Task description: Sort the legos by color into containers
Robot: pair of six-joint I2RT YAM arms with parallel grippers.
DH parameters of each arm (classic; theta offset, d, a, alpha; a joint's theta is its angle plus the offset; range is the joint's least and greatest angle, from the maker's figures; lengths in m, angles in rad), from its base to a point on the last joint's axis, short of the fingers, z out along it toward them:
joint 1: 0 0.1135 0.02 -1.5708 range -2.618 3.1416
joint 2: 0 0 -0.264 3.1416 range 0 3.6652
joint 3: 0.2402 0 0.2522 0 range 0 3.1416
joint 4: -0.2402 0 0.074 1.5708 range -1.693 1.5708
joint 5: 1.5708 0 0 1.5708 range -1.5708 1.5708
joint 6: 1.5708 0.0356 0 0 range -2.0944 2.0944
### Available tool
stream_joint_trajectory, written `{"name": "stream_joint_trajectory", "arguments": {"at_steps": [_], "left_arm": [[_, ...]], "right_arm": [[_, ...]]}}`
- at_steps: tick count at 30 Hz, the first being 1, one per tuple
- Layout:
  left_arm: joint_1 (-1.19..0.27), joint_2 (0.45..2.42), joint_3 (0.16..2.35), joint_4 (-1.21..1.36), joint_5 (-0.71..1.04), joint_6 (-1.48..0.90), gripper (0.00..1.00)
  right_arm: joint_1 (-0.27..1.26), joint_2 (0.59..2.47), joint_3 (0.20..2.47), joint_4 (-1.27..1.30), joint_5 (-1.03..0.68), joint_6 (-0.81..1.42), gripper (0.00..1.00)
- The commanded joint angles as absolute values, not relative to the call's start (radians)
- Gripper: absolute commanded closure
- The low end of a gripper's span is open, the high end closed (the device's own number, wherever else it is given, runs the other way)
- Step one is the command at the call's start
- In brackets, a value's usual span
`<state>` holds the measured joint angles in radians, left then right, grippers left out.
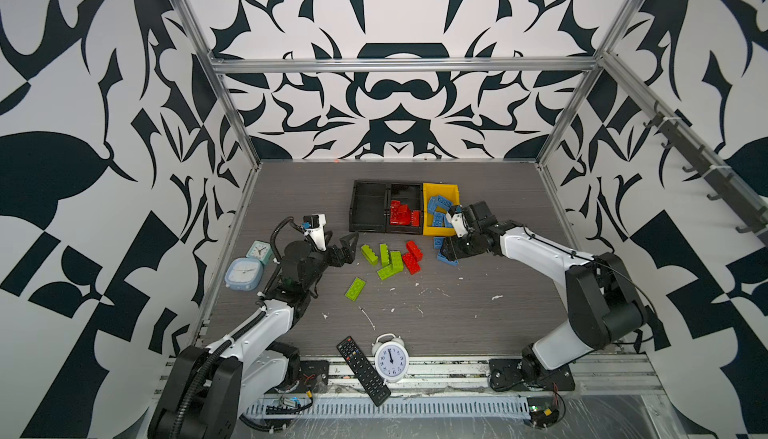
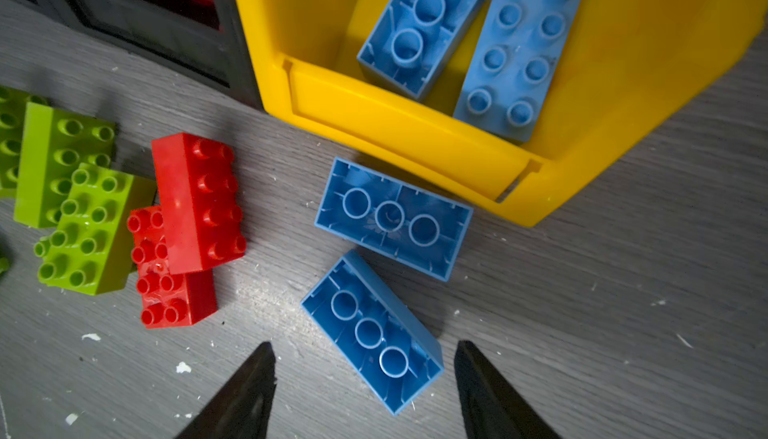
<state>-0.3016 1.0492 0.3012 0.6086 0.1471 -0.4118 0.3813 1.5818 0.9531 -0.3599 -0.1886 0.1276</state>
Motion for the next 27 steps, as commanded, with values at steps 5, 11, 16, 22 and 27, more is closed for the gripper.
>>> {"name": "stream_joint_trajectory", "arguments": {"at_steps": [5, 11, 16, 22, 27], "left_arm": [[-0.304, 1.045, 0.307, 0.624, 0.151, -0.417, 0.01], [-0.304, 1.043, 0.306, 0.625, 0.151, -0.418, 0.01], [-0.304, 1.048, 0.308, 0.626, 0.15, -0.418, 0.01], [-0.304, 1.05, 0.307, 0.626, 0.15, -0.418, 0.01], [-0.304, 1.055, 0.309, 0.629, 0.15, -0.421, 0.01]], "right_arm": [[0.385, 1.637, 1.006, -0.344, -0.217, 0.092, 0.29], [0.386, 1.676, 1.015, -0.344, -0.224, 0.091, 0.29], [0.395, 1.663, 0.999, -0.344, -0.253, 0.104, 0.28], [0.45, 1.608, 0.952, -0.379, -0.243, 0.141, 0.29], [0.497, 1.535, 0.936, -0.445, -0.219, 0.169, 0.33]]}}
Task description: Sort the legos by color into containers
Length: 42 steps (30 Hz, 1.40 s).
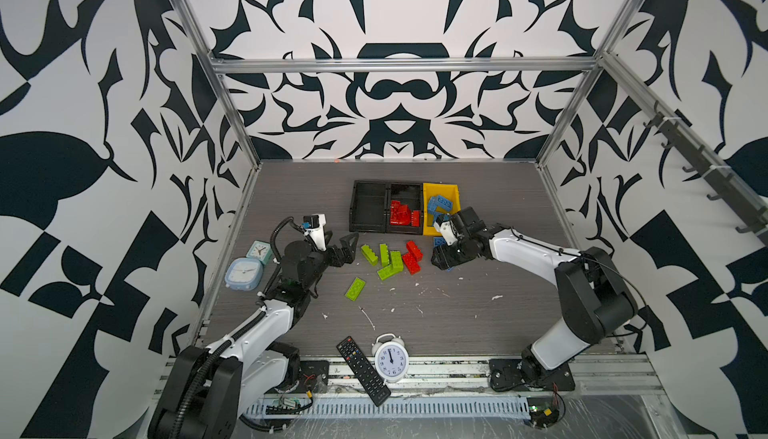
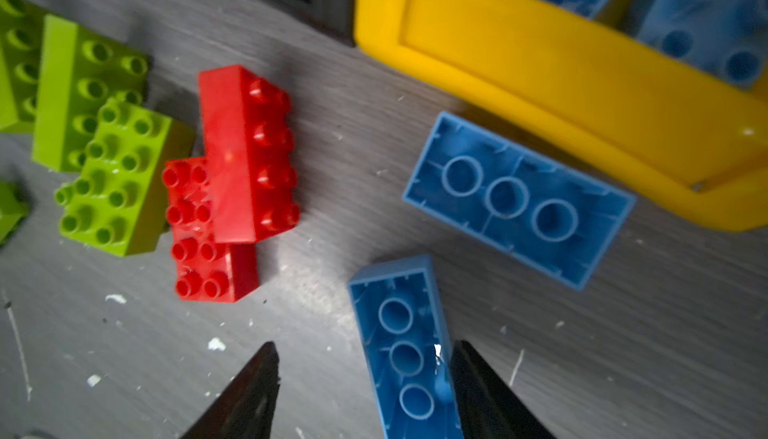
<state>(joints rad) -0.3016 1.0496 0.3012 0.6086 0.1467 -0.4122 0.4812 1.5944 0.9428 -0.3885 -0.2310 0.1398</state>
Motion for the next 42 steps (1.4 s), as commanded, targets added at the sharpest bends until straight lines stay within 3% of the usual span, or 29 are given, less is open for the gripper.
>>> {"name": "stream_joint_trajectory", "arguments": {"at_steps": [1, 8, 33, 42], "left_arm": [[-0.304, 1.057, 0.308, 0.629, 0.153, -0.422, 0.01], [-0.304, 1.055, 0.307, 0.632, 0.155, -0.424, 0.01], [-0.304, 1.048, 0.307, 0.628, 0.154, -0.422, 0.01], [-0.304, 1.044, 0.305, 0.628, 0.15, -0.42, 0.01]], "right_arm": [[0.497, 1.519, 0.938, -0.46, -0.195, 0.186, 0.34], [0.527, 1.493, 1.003, -0.556, 0.071, 0.258, 0.37], [0.54, 1.702, 1.053, -0.458, 0.02, 0.21, 0.5], [0.544, 1.712, 1.04, -0.443, 0.017, 0.215, 0.62]]}}
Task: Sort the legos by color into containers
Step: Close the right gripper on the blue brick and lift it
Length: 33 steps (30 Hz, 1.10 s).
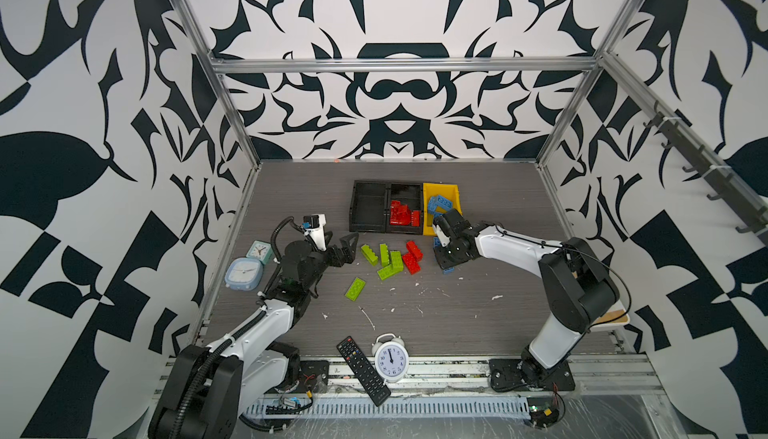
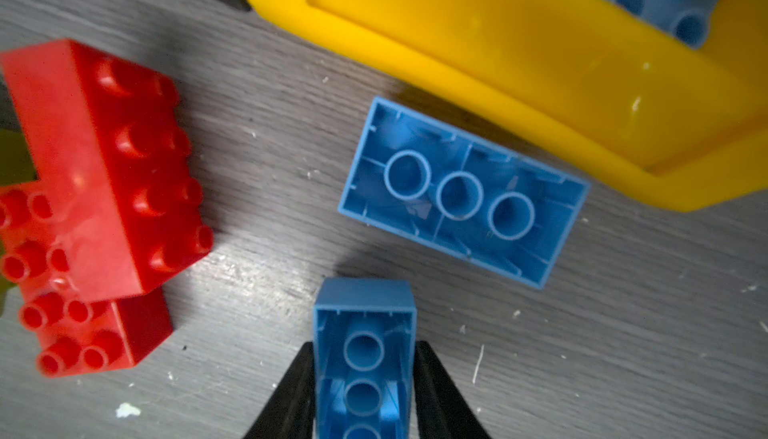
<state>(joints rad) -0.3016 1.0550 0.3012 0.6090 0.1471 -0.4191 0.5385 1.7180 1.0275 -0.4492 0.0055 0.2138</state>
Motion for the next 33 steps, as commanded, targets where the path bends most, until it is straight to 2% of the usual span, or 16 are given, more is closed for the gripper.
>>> {"name": "stream_joint_trajectory", "arguments": {"at_steps": [1, 13, 20, 27, 33], "left_arm": [[-0.304, 1.042, 0.305, 0.627, 0.151, -0.419, 0.01], [-0.304, 1.048, 0.305, 0.634, 0.161, -0.421, 0.01], [-0.304, 1.043, 0.304, 0.634, 0.162, -0.421, 0.01], [-0.304, 1.048, 0.307, 0.637, 0.169, -0.42, 0.01], [-0.304, 1.049, 0.305, 0.638, 0.168, -0.416, 0.01]], "right_arm": [[0.544, 1.711, 1.036, -0.443, 0.02, 0.215, 0.63], [0.546, 1.638, 0.958, -0.401, -0.008, 0.226, 0.73], [0.545, 1.562, 0.96, -0.391, -0.046, 0.242, 0.76], [0.531, 1.501, 1.056, -0.404, -0.101, 0.245, 0.75], [0.435, 1.566, 1.217, -0.416, -0.174, 0.176, 0.74]]}}
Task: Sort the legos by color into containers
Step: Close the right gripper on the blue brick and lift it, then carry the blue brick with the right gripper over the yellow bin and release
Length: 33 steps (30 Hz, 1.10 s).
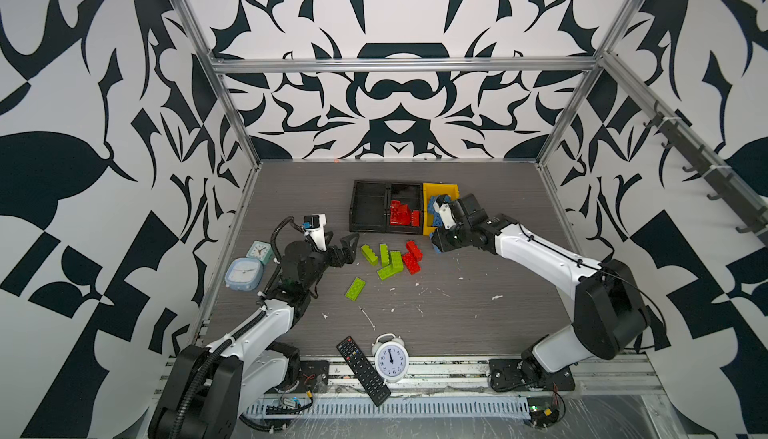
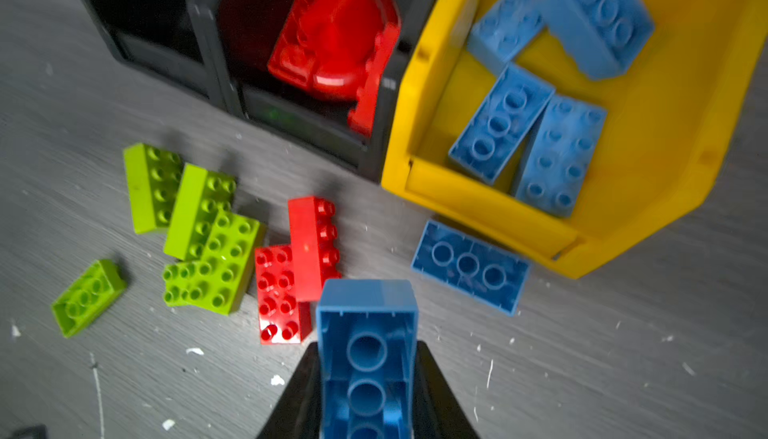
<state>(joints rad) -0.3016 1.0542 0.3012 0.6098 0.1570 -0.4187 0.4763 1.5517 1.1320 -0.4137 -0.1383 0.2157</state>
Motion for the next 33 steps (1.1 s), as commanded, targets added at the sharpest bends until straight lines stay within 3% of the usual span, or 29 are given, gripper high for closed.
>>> {"name": "stream_joint_trajectory", "arguments": {"at_steps": [1, 16, 24, 29, 31, 33], "left_arm": [[-0.304, 1.048, 0.306, 0.639, 0.168, -0.416, 0.01], [-0.304, 1.033, 0.305, 0.629, 0.173, -0.408, 0.01], [-0.304, 1.04, 0.308, 0.629, 0.171, -0.407, 0.01], [-0.304, 1.041, 0.307, 0.634, 0.177, -0.412, 0.01], [-0.304, 1.04, 0.307, 0.633, 0.177, -0.412, 0.01], [-0.304, 1.038, 0.306, 0.632, 0.178, -0.412, 0.01]], "right_arm": [[0.42, 1.586, 1.241, -0.405, -0.174, 0.168, 0.75], [0.278, 1.873, 1.552, -0.435, -0.223, 0.101, 0.76], [0.261, 1.94, 1.605, -0.438, -0.189, 0.107, 0.73], [0.258, 1.956, 1.611, -0.439, -0.177, 0.112, 0.61], [0.258, 1.951, 1.611, -0.445, -0.175, 0.114, 0.47], [0.258, 1.938, 1.607, -0.448, -0.177, 0.115, 0.44]]}}
